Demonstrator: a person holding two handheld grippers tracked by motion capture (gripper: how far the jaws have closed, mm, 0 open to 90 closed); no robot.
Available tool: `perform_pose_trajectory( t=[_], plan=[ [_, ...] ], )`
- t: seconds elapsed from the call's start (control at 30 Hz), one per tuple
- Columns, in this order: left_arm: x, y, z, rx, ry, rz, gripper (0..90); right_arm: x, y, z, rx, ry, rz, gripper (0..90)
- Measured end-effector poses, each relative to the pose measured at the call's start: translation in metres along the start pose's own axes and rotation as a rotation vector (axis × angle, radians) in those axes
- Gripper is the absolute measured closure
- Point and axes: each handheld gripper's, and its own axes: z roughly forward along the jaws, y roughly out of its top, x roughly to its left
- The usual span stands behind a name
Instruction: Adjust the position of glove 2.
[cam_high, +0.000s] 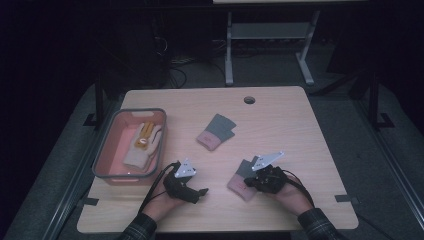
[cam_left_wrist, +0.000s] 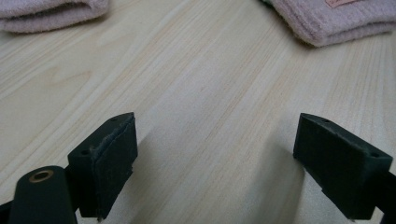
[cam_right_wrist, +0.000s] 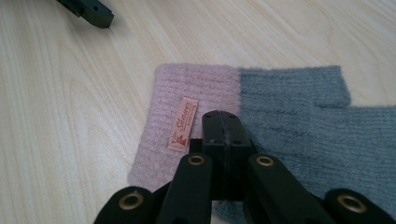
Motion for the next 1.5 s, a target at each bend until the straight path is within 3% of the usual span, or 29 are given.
perform_pose_trajectory(
  t=[0.07,0.17,0.4,0.5,0.73,1.0,1.3,1.5],
  plan=[
    [0.0,0.0,0.0,0.0,0.0,0.0,12.9,-0.001,0.0,-0.002,-0.006,0.001,0.008,88.1],
    [0.0,0.0,0.0,0.0,0.0,0.0,12.9,-0.003,-0.002,-0.008,-0.03,-0.014,0.018,78.5],
    [0.0,0.0,0.0,0.002,0.0,0.004,12.9,-0.022,-0.016,-0.025,-0.063,-0.099,0.078,55.2],
    [0.0,0.0,0.0,0.001,0.0,0.004,12.9,-0.029,-0.029,-0.033,-0.076,-0.148,0.102,41.9],
    [0.001,0.0,0.0,0.002,0.002,0.007,13.0,-0.042,-0.061,-0.044,-0.087,-0.233,0.121,23.6],
    [0.002,0.009,0.001,0.045,0.009,-0.053,13.0,-0.05,-0.079,-0.046,-0.07,-0.266,0.154,17.4],
    [0.012,0.043,0.001,0.012,0.018,-0.108,13.9,-0.052,-0.086,-0.046,-0.11,-0.269,0.184,12.7],
    [0.029,0.07,0.005,-0.004,0.035,-0.132,29.6,-0.053,-0.088,-0.045,-0.13,-0.27,0.18,11.0]
  ],
)
